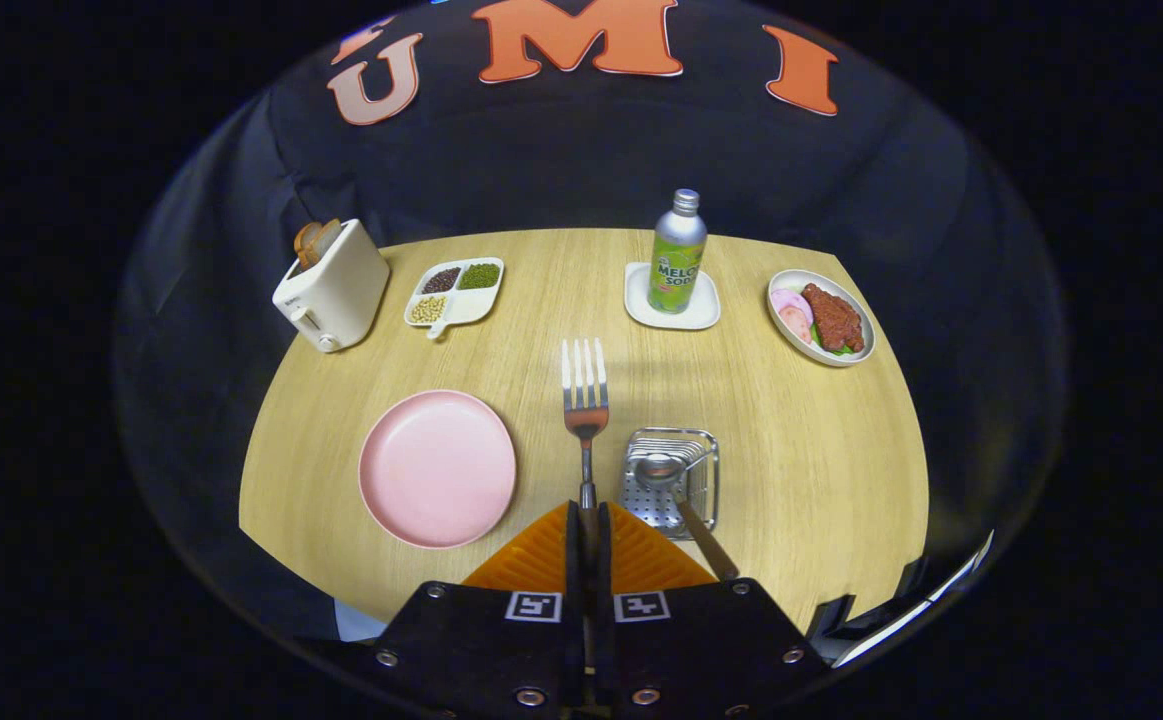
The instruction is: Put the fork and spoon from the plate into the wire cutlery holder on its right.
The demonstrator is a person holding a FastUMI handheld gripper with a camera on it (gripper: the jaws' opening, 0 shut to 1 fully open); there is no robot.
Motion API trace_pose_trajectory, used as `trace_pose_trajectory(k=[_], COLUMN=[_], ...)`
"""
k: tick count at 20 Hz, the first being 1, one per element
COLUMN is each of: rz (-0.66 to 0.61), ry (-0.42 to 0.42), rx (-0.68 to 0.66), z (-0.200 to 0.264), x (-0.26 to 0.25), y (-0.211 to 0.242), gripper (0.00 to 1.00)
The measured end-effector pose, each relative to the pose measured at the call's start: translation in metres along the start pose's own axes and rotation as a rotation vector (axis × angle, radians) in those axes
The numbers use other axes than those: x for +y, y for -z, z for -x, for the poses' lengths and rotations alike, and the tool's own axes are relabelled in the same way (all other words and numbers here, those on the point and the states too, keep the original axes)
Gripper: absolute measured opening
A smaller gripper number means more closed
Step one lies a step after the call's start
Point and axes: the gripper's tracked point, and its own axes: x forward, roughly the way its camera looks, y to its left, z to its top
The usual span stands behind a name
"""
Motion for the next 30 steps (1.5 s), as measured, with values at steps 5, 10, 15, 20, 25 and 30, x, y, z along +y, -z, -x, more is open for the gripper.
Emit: trace_pose_trajectory(k=[5,10,15,20,25,30], rz=[0.056,0.107,0.083,0.023,-0.06,-0.093], ry=[0.023,0.021,0.002,-0.057,-0.07,-0.087], rx=[0.096,0.222,0.337,0.459,0.472,0.485], z=[0.006,-0.001,-0.012,-0.018,-0.03,-0.034], x=[-0.028,-0.038,-0.04,-0.035,-0.033,-0.034], y=[0.009,0.032,0.044,0.062,0.057,0.053], gripper=[0.05,0.05,0.05,0.05,0.06,0.08])
